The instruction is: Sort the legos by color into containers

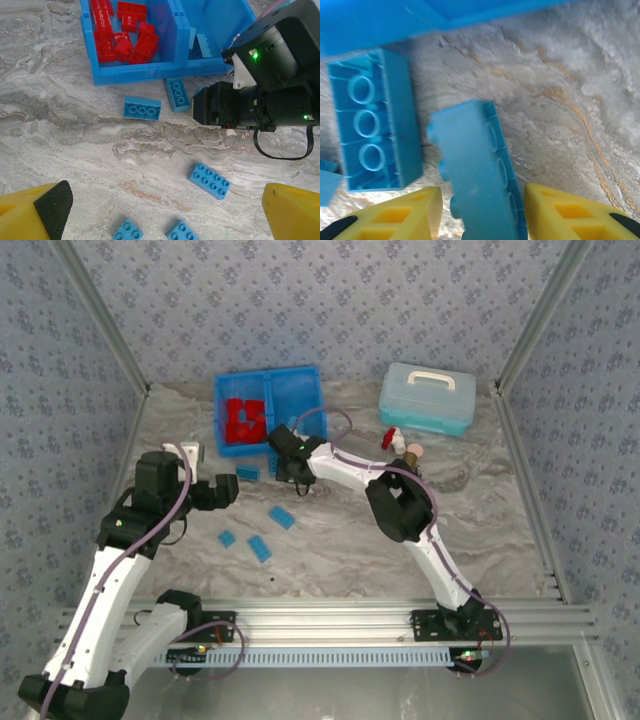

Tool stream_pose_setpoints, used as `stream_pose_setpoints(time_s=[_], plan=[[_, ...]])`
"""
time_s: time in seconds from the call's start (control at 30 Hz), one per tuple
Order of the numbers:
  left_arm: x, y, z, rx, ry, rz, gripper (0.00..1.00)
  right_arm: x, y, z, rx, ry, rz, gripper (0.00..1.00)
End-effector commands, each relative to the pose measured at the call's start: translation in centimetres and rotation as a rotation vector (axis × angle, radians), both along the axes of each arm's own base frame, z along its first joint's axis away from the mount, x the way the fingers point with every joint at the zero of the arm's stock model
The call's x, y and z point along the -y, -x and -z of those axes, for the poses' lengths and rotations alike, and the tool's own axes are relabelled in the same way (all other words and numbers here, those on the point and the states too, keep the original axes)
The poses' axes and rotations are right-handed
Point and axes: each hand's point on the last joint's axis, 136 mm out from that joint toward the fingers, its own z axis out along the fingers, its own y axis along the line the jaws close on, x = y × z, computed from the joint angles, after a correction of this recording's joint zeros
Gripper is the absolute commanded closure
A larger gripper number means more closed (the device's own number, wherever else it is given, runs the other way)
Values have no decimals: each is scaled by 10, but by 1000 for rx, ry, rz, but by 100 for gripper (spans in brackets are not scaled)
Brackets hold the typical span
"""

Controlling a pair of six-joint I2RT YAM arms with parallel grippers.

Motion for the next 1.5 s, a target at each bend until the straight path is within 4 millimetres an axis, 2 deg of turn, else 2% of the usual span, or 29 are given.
stream_pose_setpoints(time_s=[0.0, 0.13, 0.23, 0.3, 0.37, 0.53, 0.63, 0.7, 0.93, 1.2, 1.33, 1.37, 1.47], plan=[[-1, 0, -1, -2, -21, 6, 1, 10, 6, 15, -48, 25, 10, 53], [-2, 0, -1, -2, -24, 3, 1, 16, 5, 10, -31, 43, -2, 65], [-2, 0, -1, -3, -25, 3, 1, 17, 2, -9, 19, 48, -32, 69], [-2, -1, 0, -5, -26, 2, 1, 20, -1, -29, 77, 69, -56, 75], [-2, -1, 1, -8, -26, 3, 1, 23, -2, -51, 134, 95, -83, 76], [-2, -1, -1, -2, -25, 1, 1, 30, -8, -123, 319, 133, -125, 76], [-1, 1, -4, 13, -18, 6, 1, 32, -27, -154, 426, 152, -134, 75], [0, 1, -6, 22, -12, 13, 1, 31, -44, -158, 442, 152, -142, 74], [0, 3, -9, 39, -11, 19, 1, 21, -101, -142, 451, 134, -134, 74], [-2, 2, -7, 35, -23, 9, 1, 14, -132, -115, 401, 55, -132, 69], [-2, 1, -6, 32, -23, 9, 1, 14, -137, -125, 419, 51, -137, 58], [-2, 2, -6, 32, -24, 10, 1, 16, -137, -131, 424, 48, -131, 55], [-2, 1, -5, 25, -26, 10, 1, 19, -133, -156, 438, 23, -125, 54]])
